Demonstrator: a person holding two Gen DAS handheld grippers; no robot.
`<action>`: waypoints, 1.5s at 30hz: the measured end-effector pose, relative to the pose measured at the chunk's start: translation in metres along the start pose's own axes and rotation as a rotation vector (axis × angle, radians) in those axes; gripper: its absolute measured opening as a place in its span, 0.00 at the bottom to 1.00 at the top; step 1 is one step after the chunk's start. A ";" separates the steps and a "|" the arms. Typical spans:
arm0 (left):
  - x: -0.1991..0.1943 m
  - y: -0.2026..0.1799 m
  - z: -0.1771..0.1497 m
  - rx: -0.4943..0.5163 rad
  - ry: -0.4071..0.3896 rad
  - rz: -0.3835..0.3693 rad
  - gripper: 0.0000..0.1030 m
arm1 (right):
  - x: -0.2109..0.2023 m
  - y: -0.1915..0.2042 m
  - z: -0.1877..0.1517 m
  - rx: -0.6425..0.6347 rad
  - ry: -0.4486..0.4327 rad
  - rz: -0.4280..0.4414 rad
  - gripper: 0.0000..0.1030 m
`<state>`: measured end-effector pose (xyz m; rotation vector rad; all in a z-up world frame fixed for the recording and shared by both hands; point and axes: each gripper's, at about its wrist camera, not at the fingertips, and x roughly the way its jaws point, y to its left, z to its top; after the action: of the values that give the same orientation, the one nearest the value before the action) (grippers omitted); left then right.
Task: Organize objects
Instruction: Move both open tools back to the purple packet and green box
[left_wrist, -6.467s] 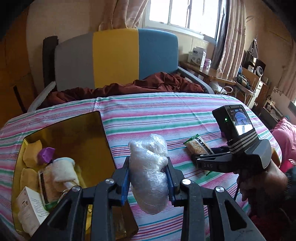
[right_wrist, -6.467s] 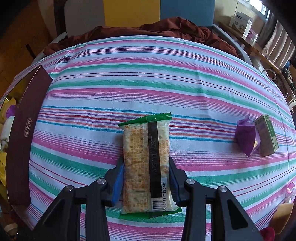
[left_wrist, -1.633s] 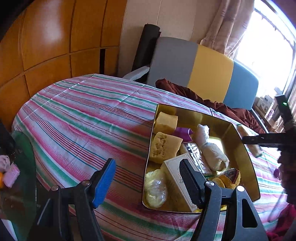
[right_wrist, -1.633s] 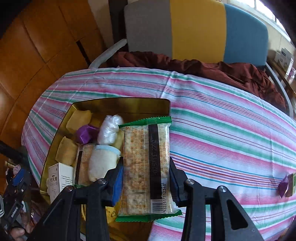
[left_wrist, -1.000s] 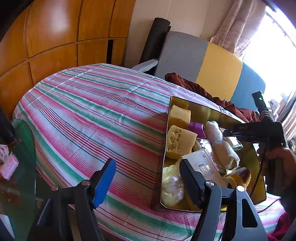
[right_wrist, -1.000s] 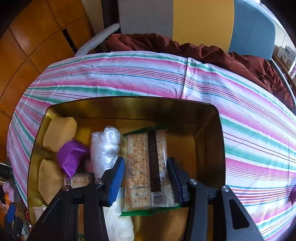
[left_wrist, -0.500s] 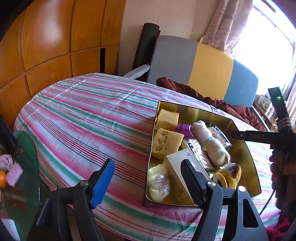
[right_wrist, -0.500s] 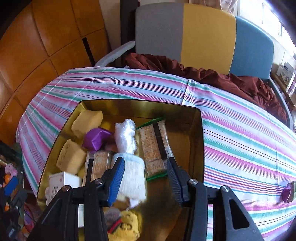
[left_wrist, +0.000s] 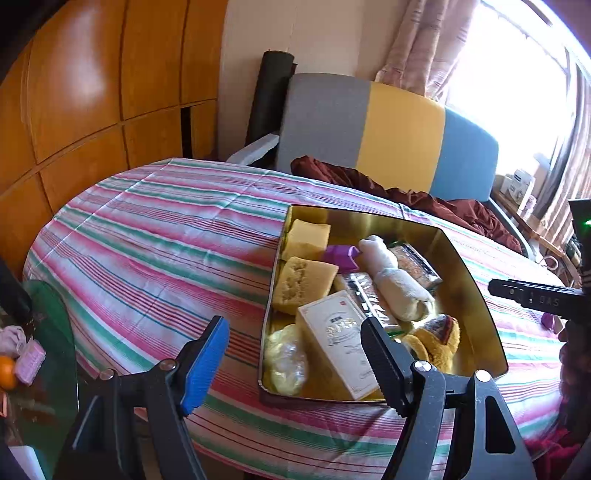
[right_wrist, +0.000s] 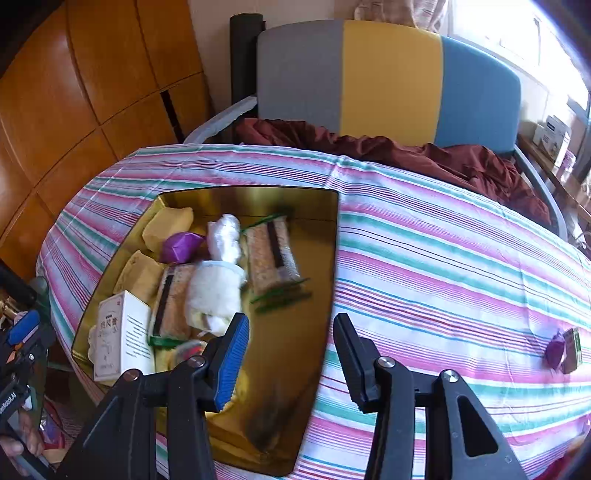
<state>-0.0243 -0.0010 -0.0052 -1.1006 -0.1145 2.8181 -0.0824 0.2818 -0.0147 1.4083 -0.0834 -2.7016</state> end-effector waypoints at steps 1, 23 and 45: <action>0.000 -0.003 0.000 0.009 0.001 -0.005 0.72 | -0.003 -0.006 -0.002 0.008 -0.003 -0.006 0.46; 0.006 -0.101 0.025 0.226 -0.028 -0.124 0.72 | -0.069 -0.233 -0.051 0.542 -0.046 -0.233 0.48; 0.033 -0.222 0.015 0.415 0.060 -0.274 0.72 | -0.084 -0.398 -0.087 0.895 -0.056 -0.301 0.49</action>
<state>-0.0412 0.2226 0.0080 -0.9828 0.2894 2.4133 0.0142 0.6862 -0.0327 1.5977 -1.3228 -3.0911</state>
